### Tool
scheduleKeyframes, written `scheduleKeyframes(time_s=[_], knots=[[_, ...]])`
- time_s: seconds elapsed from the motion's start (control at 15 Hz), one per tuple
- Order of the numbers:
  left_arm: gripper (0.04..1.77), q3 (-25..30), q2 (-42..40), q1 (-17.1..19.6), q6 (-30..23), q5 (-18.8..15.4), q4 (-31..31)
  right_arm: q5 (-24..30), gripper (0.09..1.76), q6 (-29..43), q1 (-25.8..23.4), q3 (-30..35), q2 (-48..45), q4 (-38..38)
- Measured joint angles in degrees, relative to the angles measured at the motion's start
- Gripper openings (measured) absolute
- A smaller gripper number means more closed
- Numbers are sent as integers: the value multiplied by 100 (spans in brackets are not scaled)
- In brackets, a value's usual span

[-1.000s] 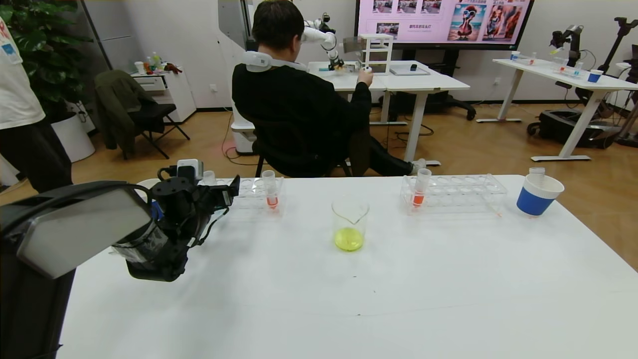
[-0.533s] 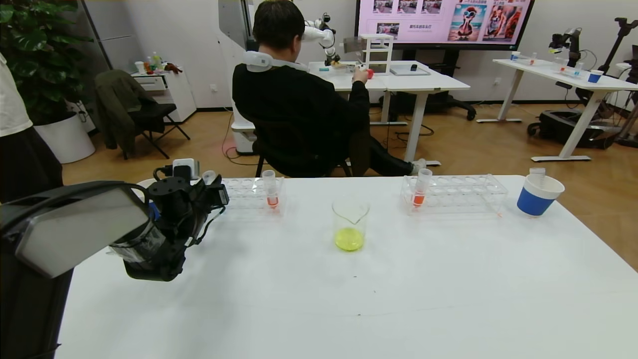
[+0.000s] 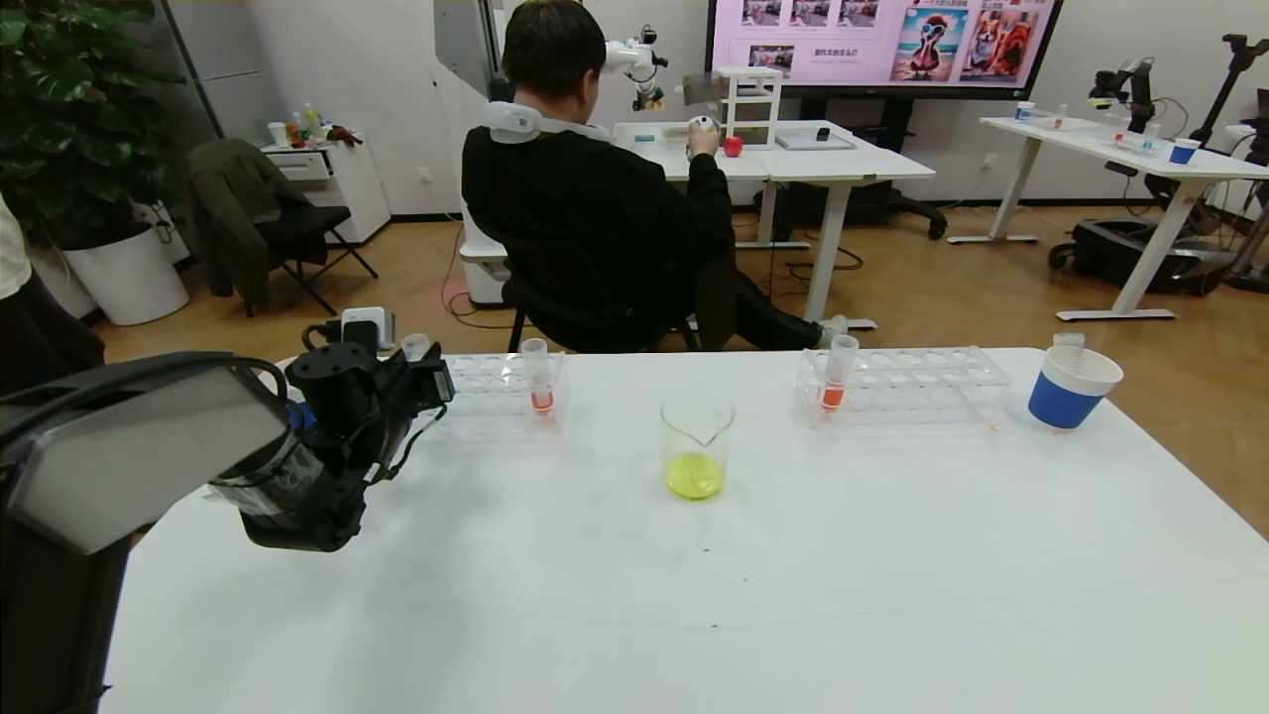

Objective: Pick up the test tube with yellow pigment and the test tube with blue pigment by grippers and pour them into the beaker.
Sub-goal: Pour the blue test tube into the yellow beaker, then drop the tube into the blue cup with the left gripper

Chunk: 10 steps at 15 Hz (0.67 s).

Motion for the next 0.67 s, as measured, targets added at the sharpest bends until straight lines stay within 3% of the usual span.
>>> scheduleKeyframes(time_s=[0.33,0.67], knots=[[52,-405,-733,-54,9,-4,1348,2,174,2,2,0,0,0],[52,-534,-1174,-61,30,-23,1649,5,174,2,2,0,0,0]])
